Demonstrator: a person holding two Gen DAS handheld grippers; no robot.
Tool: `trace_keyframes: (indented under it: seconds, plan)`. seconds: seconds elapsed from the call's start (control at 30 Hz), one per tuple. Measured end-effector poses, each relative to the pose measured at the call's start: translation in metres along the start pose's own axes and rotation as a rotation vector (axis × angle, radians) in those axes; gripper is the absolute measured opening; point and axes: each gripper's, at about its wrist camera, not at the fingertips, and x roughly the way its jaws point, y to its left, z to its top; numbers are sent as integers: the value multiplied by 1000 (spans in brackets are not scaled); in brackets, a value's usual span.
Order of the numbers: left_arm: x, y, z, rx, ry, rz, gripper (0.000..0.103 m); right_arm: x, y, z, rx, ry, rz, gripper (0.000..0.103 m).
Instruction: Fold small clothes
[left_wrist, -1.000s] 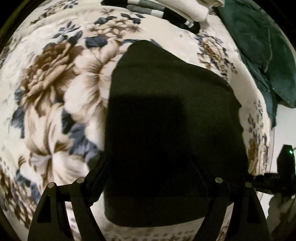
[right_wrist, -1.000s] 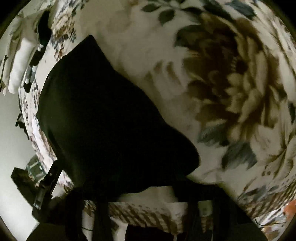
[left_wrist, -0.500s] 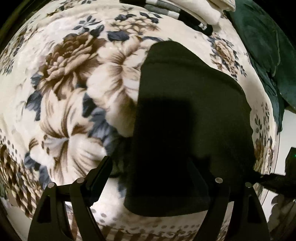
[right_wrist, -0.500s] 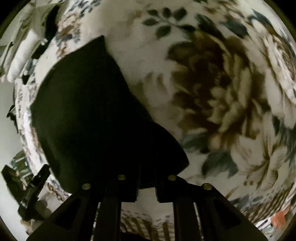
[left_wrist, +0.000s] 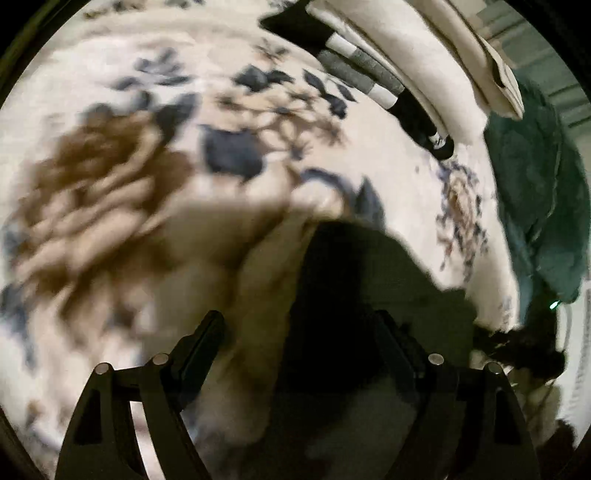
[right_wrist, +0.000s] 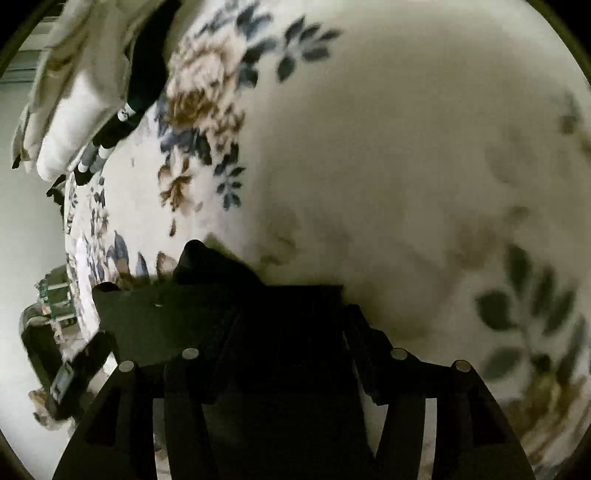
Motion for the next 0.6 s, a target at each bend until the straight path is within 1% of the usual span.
trace_keyframes:
  seconds: [0.03, 0.07, 0.1, 0.13, 0.17, 0.2, 0.27, 0.37, 0.43, 0.47, 0.5, 0.53, 0.6]
  plan:
    - [6, -1, 6, -1, 7, -20, 68, 1, 1, 2, 5, -21, 5, 53]
    - [11, -3, 13, 0, 9, -43, 54, 0, 2, 2, 10, -40, 12, 25]
    - [12, -6, 19, 4, 5, -62, 41, -5, 2, 1, 22, -64, 9, 11]
    - [12, -8, 23, 0, 5, -67, 27, -10, 1, -1, 31, -77, 11, 11]
    - [11, -10, 26, -3, 4, -69, 24, -15, 2, -2, 37, -103, 18, 11]
    - [9, -13, 27, 3, -13, -71, 18, -21, 4, -3, 36, -127, 6, 10]
    - [9, -14, 27, 15, -18, -59, 11, -29, 8, -5, 31, -158, -9, 10]
    - [8, -7, 25, 6, -38, -51, 7, -43, 16, -5, 26, -216, -31, 9]
    - [10, 0, 28, -22, -39, -49, 6, -50, 27, -2, -10, -264, -79, 9]
    - [13, 4, 31, -39, -34, -53, 6, -51, 28, 1, -31, -271, -107, 9]
    - [15, 5, 32, -44, -34, -47, 6, -43, 31, 7, -36, -253, -136, 9]
    - [16, 4, 34, -39, -28, -42, 6, -33, 31, 12, -37, -216, -159, 9]
    - [12, -2, 34, -6, -13, -38, 6, -25, 26, 17, -36, -160, -166, 10]
